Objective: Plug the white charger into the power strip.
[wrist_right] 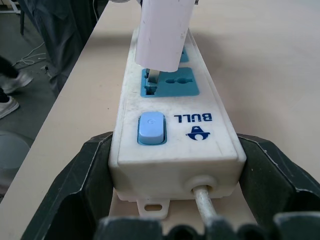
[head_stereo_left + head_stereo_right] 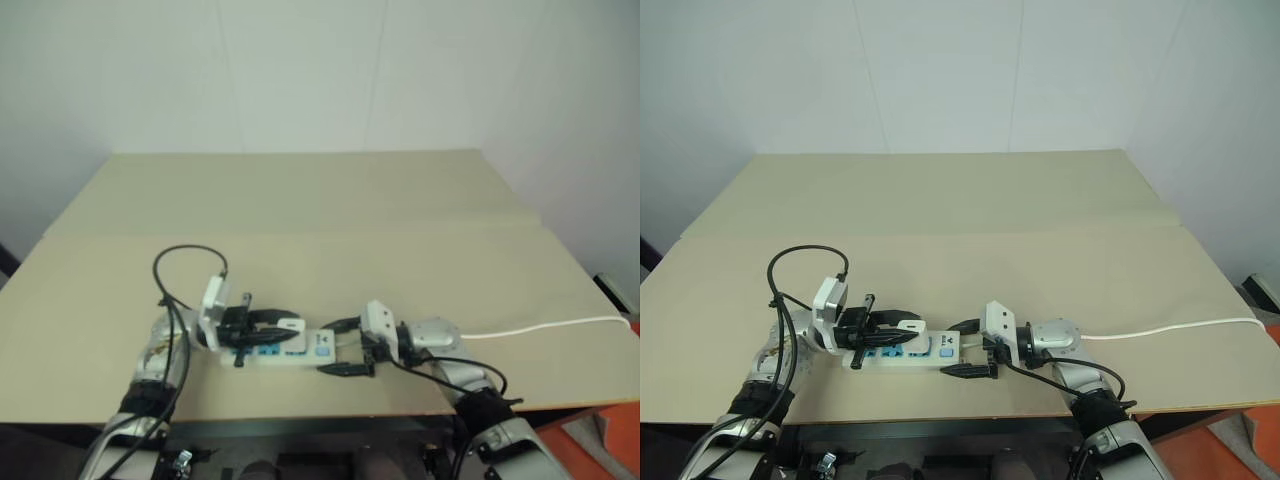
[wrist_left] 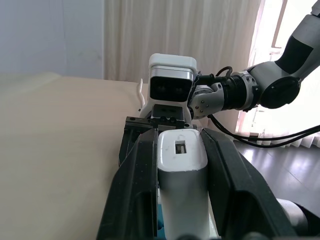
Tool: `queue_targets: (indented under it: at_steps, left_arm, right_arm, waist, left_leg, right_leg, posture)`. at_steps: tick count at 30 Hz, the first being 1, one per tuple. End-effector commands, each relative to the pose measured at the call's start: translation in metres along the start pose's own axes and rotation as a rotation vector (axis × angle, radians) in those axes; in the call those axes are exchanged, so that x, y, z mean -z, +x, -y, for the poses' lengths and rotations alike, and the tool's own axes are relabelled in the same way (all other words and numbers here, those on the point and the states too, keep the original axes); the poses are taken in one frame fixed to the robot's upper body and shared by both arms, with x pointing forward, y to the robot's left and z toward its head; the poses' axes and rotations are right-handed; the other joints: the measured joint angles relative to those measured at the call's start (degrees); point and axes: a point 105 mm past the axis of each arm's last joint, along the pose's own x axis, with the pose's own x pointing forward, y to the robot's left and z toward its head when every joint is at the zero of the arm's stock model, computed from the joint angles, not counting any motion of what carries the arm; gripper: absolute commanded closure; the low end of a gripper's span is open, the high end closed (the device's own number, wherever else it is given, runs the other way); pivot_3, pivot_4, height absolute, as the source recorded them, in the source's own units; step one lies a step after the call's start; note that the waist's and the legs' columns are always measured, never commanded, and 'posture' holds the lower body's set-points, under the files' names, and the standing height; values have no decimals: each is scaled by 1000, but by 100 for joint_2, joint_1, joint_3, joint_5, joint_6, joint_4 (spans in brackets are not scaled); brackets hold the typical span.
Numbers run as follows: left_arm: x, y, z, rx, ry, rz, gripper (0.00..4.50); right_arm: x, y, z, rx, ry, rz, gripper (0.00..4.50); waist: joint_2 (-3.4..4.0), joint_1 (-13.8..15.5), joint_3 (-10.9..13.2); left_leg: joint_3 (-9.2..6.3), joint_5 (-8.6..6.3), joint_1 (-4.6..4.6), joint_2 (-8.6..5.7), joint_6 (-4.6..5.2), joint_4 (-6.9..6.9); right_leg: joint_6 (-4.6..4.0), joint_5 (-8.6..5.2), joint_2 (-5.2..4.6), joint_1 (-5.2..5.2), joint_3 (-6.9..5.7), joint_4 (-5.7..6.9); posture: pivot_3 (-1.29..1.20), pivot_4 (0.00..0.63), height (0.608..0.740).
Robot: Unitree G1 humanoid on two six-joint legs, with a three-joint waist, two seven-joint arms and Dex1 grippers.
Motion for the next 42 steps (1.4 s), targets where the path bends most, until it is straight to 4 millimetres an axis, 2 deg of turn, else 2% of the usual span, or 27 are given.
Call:
queue_targets:
  at_steps: [1,9,15,28,39,42]
  left_arm:
    - [31,0,11,21,-94,-96,3508]
    - [41,-2,6,56,-10,-218,3508]
    - [43,-3,-2,30,-30,-209,3508]
    - [54,-9,8,44,-107,-243,3508]
    - [55,-13,12,39,-97,-233,16]
    - [53,-13,13,45,-94,-237,16]
  right_arm:
    - [-12,2,3,15,-56,46,1098]
    - [-11,1,1,15,-59,43,1098]
    - [-12,1,2,27,-59,47,1098]
    - [-11,1,1,34,-63,41,1098]
    - [-9,1,1,31,-61,39,1098]
    - [-9,1,0,32,-61,38,1098]
  waist:
    - [0,1,0]
    - [-4,8,2]
    - [-4,20,2]
    - [-3,19,0]
    - [22,-6,-4]
    - [23,-7,-4]
  left_leg:
    - [0,0,0,0,0,0]
    - [-1,0,-2,0,0,-5]
    - [0,0,4,-3,0,-5]
    - [-1,0,8,-2,0,-9]
    - [8,0,23,-5,0,-63]
    - [8,0,23,-5,0,-63]
  right_leg:
    - [0,0,0,0,0,-1]
    - [0,0,0,-1,-1,-10]
    - [3,1,-3,5,1,-12]
    - [2,0,-3,7,1,-15]
    - [-6,-15,-4,-1,14,-19]
    - [-7,-16,-4,-1,14,-19]
  posture:
    - [0,150,740]
    - [0,150,740]
    - [0,150,740]
    - [0,150,740]
    - [0,150,740]
    - [0,150,740]
